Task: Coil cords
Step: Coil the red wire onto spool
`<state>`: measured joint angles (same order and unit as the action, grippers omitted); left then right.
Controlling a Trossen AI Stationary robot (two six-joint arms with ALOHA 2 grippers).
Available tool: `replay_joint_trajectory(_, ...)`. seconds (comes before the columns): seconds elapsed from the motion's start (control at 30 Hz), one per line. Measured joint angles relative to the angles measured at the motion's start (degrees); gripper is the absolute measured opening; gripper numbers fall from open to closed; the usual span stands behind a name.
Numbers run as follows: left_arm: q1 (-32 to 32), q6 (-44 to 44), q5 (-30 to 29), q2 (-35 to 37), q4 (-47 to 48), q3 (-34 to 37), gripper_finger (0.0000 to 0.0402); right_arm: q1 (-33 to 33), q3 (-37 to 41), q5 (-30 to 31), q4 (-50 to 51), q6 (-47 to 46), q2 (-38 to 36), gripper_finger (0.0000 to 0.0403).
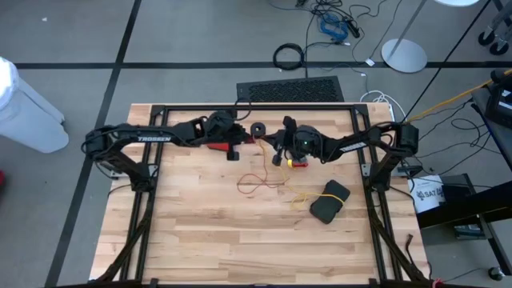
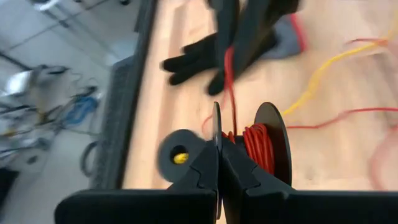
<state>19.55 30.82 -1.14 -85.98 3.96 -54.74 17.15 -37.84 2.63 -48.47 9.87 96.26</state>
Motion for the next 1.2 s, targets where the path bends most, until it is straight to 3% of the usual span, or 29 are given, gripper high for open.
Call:
replay_joint_trajectory(0.23,-2.34,3.02,-13.99,-4.39,-13.28,0.02,0.0000,-0.23,-2.93,1.08,1.64,-2.44,-0.03,0.0000)
replay_joint_trajectory(0.47,-3.95,2.54,-23.07,-7.36,-26.15,0.04,0.0000,-3.60,-3.85,14.91,-0.02,0.77,-0.10,0.0000)
replay_joint_trajectory(0.7,-5.39,1.27,-26.10,-10.17,-36.60,0.02,0.0000,-5.73,-3.87,22.64,-4.83,5.52,-0.08,0.0000)
replay_joint_trajectory(1.2,-5.44,-8.27,-25.67,-10.85,-47.02,-0.15,0.0000,-5.68,-3.87,22.69,-7.59,6.90,-0.08,0.0000)
